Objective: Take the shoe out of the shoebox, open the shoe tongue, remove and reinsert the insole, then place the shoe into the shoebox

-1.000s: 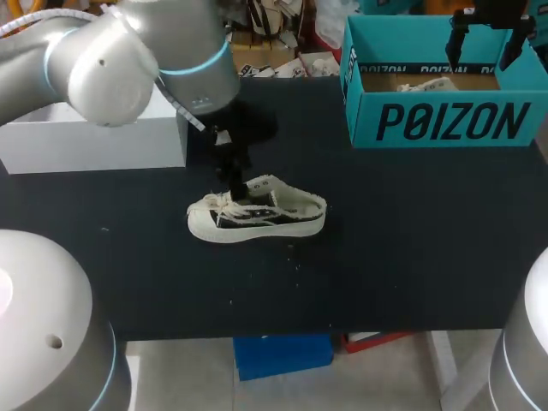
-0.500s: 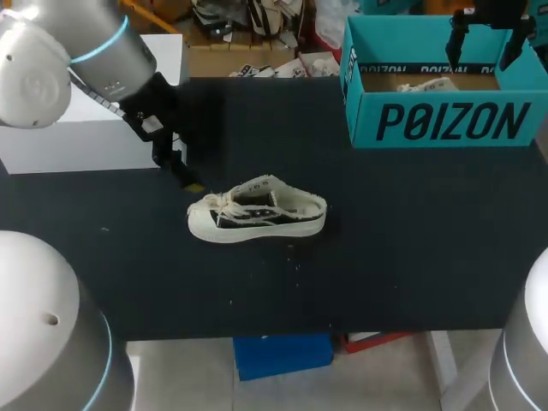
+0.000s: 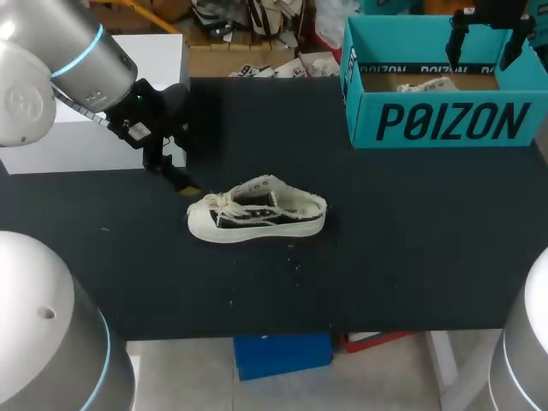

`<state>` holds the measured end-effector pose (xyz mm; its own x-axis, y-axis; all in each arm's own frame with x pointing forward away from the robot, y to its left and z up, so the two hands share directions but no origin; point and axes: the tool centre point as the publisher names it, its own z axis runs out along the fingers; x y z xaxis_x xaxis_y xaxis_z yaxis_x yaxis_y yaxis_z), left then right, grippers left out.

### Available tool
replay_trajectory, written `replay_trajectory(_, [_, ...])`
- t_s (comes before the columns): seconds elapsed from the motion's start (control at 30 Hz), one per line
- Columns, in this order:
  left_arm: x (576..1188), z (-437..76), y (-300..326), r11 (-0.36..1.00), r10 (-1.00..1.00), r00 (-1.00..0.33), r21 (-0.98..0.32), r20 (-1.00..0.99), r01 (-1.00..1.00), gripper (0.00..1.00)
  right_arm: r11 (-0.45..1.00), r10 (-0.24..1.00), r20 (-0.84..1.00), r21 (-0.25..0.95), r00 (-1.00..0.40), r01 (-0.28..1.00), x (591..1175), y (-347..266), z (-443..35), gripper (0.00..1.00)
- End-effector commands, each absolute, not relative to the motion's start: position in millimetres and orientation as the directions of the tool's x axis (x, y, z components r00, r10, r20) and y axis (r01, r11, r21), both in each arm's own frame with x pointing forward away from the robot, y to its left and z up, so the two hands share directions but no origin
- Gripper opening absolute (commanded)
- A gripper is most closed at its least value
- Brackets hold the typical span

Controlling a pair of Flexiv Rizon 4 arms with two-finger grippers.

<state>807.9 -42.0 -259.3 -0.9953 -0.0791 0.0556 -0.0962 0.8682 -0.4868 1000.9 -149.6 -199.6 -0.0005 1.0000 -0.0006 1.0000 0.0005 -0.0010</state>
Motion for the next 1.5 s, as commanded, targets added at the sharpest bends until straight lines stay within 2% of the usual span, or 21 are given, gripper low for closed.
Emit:
replay_trajectory(0.03, [807,-261,-42,0.868,-0.079,-0.995,-0.487,0.053,-0.095,1.00,0.000,1.000,0.000,-0.001,0.000,1.000,1001,-150,-200,1.00])
replay_trajectory(0.23, [807,-261,-42,0.868,-0.079,-0.995,-0.487,0.053,-0.095,1.00,0.000,1.000,0.000,-0.001,0.000,1.000,1001,-150,-200,1.00])
replay_trajectory(0.47, [795,-264,-5,0.756,-0.068,-0.995,-0.647,0.073,-0.099,1.00,0.000,1.000,0.000,-0.001,0.000,1.000,1001,-150,-200,1.00])
replay_trajectory(0.67, [792,-257,-1,0.709,-0.013,-1.000,-0.705,0.013,-0.018,1.00,0.000,1.000,0.000,-0.001,0.000,1.000,1001,-150,-200,1.00])
replay_trajectory(0.8, [785,-258,-11,0.707,0.040,-0.999,-0.706,-0.029,0.049,1.00,0.000,1.000,0.000,-0.001,0.000,1.000,1001,-150,-200,1.00])
replay_trajectory(1.1, [789,-262,-20,0.739,0.000,-1.000,-0.674,-0.026,0.017,1.00,0.000,1.000,0.000,-0.001,0.000,1.000,1001,-150,-200,1.00])
replay_trajectory(1.17, [789,-262,-20,0.739,0.000,-1.000,-0.674,-0.026,0.017,1.00,0.286,0.954,-0.081,-0.032,-0.288,0.958,1017,-135,-183,1.00])
replay_trajectory(1.23, [789,-262,-20,0.739,0.000,-1.000,-0.674,-0.026,0.017,1.00,0.539,0.819,-0.178,-0.087,-0.545,0.838,1012,-115,-174,1.00])
replay_trajectory(1.27, [789,-262,-20,0.739,0.000,-1.000,-0.674,-0.026,0.017,1.00,0.694,0.685,-0.193,-0.122,-0.703,0.709,1000,-103,-172,1.00])
replay_trajectory(1.33, [789,-262,-20,0.739,0.000,-1.000,-0.674,-0.026,0.017,1.00,0.912,0.378,-0.068,-0.146,-0.923,0.384,957,-88,-174,1.00])
replay_trajectory(1.5, [789,-262,-20,0.739,0.000,-1.000,-0.674,-0.026,0.017,1.00,0.912,0.378,-0.068,-0.146,-0.923,0.384,957,-88,-174,1.00])
